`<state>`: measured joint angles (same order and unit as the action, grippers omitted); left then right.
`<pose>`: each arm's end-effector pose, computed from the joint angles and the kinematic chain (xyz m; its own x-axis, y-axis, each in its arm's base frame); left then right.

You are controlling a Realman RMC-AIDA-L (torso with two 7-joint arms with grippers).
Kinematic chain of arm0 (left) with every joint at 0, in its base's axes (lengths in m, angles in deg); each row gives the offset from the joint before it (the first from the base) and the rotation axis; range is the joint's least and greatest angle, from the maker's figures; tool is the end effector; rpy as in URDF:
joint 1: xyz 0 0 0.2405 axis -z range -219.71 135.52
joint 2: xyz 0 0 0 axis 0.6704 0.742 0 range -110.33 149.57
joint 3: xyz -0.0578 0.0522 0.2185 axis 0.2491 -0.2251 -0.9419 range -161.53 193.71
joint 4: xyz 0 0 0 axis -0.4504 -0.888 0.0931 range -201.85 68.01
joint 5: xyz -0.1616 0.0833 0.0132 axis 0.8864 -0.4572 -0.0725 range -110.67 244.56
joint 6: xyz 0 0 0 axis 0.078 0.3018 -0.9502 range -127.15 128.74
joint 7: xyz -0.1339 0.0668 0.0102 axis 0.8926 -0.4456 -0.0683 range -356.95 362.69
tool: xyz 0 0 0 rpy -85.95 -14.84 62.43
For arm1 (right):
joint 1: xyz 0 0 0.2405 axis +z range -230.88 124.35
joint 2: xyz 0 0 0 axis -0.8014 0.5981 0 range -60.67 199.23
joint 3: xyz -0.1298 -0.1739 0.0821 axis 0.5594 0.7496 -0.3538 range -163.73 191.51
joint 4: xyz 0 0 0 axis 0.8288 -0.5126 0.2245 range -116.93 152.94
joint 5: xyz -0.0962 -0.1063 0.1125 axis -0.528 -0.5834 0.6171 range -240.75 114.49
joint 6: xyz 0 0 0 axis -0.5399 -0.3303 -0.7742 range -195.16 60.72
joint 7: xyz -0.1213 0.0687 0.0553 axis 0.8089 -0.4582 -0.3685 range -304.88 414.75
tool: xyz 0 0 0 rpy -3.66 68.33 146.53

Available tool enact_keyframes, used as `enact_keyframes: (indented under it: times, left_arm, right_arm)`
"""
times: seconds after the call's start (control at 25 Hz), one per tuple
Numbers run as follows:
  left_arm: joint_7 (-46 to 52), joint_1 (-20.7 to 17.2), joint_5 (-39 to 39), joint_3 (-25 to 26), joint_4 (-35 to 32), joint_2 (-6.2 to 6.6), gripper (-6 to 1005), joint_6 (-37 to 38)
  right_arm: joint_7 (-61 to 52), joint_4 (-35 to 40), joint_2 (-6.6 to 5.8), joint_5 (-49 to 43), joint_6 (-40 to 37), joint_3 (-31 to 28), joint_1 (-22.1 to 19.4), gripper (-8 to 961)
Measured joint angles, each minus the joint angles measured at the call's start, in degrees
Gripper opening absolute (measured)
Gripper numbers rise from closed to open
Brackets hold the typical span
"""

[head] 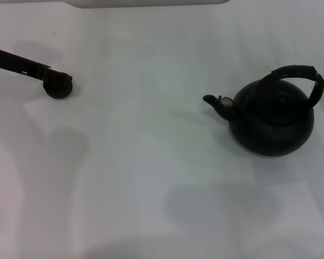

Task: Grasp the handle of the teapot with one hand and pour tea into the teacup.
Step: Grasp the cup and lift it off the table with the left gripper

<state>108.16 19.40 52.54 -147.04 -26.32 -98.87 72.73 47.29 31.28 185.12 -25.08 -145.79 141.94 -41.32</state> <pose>-0.2562 0.3738 0.0322 0.5967 0.7906 0.1373 0.7450 -0.4823 -0.4608 0.3127 0.2531 0.0358 0.7353 0.1358 -0.6640 -0.6477 -0.1478 -0.7474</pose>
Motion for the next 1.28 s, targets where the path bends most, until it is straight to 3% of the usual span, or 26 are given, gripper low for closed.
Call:
enact_keyframes:
  times: [1.28]
  left_arm:
    - [-0.34,-1.12,-1.50,0.00,-2.78,-0.17,829,-3.00]
  right_arm:
    - [-0.23,0.08,0.09,0.00,-0.33,0.45,-0.44,769]
